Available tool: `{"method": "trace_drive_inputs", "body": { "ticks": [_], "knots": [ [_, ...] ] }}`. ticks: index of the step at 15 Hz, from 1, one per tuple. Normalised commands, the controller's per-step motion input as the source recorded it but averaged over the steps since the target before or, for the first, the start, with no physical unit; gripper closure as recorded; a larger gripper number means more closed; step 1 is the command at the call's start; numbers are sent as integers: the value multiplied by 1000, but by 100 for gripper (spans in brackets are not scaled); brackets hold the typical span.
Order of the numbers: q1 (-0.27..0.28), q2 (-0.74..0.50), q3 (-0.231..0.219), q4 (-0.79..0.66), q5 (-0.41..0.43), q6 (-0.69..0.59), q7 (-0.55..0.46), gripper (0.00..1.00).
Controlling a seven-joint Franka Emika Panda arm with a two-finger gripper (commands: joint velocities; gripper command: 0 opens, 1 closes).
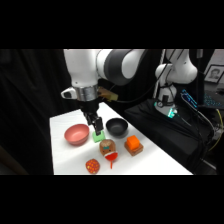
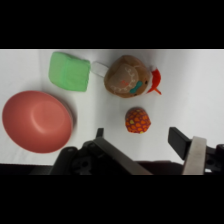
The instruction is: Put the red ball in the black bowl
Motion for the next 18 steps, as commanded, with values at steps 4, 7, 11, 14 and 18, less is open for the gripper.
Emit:
{"method": "trace_drive_inputs", "body": {
  "ticks": [4,7,11,14,18],
  "knots": [
    [60,325,11,358,-45,87,129,0],
    [57,296,3,312,-21,137,158,0],
    [94,303,-54,287,-85,177,213,0],
    [138,289,-104,263,-123,190,250,0],
    [175,291,-146,277,-158,157,264,0]
  ]
}}
